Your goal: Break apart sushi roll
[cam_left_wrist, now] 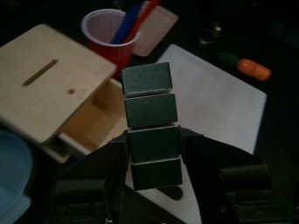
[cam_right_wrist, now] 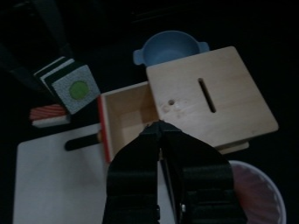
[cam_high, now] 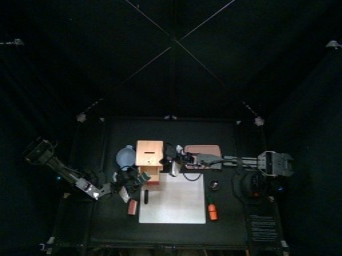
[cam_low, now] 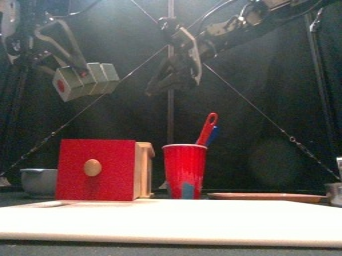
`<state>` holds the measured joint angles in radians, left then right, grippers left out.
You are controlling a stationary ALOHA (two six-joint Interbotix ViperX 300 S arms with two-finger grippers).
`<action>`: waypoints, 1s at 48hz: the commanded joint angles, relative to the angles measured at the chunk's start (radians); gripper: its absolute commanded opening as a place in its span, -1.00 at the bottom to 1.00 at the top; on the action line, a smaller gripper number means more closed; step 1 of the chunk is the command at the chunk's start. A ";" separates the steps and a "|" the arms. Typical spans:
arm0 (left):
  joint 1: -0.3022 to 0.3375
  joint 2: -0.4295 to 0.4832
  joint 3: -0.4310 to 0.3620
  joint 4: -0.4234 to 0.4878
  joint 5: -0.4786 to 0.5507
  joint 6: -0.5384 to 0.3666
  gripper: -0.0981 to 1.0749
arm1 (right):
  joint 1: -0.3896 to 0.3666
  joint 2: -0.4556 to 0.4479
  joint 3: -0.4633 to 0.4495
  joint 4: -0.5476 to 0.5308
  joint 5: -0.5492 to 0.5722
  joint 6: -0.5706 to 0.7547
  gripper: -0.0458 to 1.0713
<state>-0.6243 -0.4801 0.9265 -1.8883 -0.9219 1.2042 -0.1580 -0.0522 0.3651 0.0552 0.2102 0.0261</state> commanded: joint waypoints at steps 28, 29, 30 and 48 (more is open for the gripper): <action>0.314 0.072 -0.029 0.270 0.617 -0.002 0.34 | 0.235 -0.258 0.368 -0.037 -0.472 -0.005 0.30; 0.319 0.080 -0.035 0.278 0.624 -0.002 0.34 | 0.236 -0.255 0.373 -0.040 -0.488 -0.003 0.38; 0.324 0.087 -0.040 0.285 0.630 -0.002 0.34 | 0.238 -0.250 0.377 -0.043 -0.502 -0.003 0.47; 0.334 0.166 -0.129 0.373 0.647 -0.002 0.34 | 0.241 -0.183 0.377 -0.029 -0.592 0.000 0.90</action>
<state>-0.2945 -0.3221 0.8360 -1.5232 -0.2715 1.2011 0.0828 -0.2347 0.7639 0.0199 -0.3651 0.0291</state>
